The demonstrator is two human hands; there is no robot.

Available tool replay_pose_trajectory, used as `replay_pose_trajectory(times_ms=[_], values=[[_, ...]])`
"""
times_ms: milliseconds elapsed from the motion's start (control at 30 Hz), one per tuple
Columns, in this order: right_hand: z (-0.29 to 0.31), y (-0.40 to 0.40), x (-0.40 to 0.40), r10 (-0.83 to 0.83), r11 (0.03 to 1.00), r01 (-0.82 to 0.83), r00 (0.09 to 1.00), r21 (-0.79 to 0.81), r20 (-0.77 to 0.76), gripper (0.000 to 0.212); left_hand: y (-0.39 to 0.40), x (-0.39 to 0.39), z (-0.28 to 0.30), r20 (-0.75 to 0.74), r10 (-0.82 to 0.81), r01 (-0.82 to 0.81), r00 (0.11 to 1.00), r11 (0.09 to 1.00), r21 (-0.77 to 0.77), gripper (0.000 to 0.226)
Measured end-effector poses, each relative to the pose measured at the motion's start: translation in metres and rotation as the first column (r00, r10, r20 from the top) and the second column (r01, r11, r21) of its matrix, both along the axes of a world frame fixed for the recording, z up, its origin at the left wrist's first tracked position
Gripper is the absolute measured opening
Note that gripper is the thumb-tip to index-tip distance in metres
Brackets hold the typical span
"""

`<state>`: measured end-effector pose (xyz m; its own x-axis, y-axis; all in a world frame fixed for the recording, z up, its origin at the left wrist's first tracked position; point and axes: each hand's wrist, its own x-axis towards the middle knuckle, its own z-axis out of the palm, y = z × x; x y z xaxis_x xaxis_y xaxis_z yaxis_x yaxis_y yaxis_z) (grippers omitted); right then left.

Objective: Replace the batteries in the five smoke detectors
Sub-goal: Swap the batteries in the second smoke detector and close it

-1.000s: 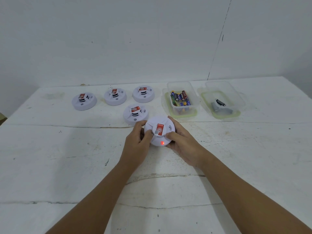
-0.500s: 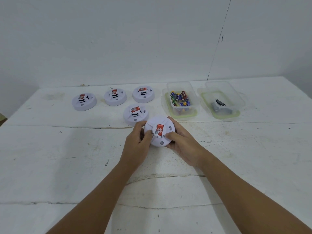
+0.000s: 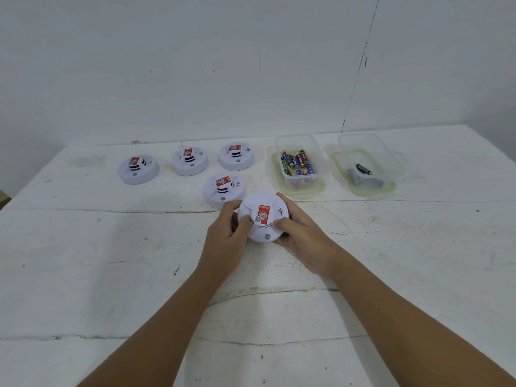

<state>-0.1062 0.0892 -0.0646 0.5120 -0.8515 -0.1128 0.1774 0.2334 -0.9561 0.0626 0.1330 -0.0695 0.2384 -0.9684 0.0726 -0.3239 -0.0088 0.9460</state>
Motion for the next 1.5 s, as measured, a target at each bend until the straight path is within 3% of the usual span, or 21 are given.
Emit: replay_pose_trajectory(times_ms=[1500], values=[[-0.0003,0.0,0.0,-0.007,1.0,0.007,1.0,0.008,-0.015,0.056,0.0009,-0.0001,0.0029,0.038,-0.002,0.003,0.999,1.0,-0.012,0.023]])
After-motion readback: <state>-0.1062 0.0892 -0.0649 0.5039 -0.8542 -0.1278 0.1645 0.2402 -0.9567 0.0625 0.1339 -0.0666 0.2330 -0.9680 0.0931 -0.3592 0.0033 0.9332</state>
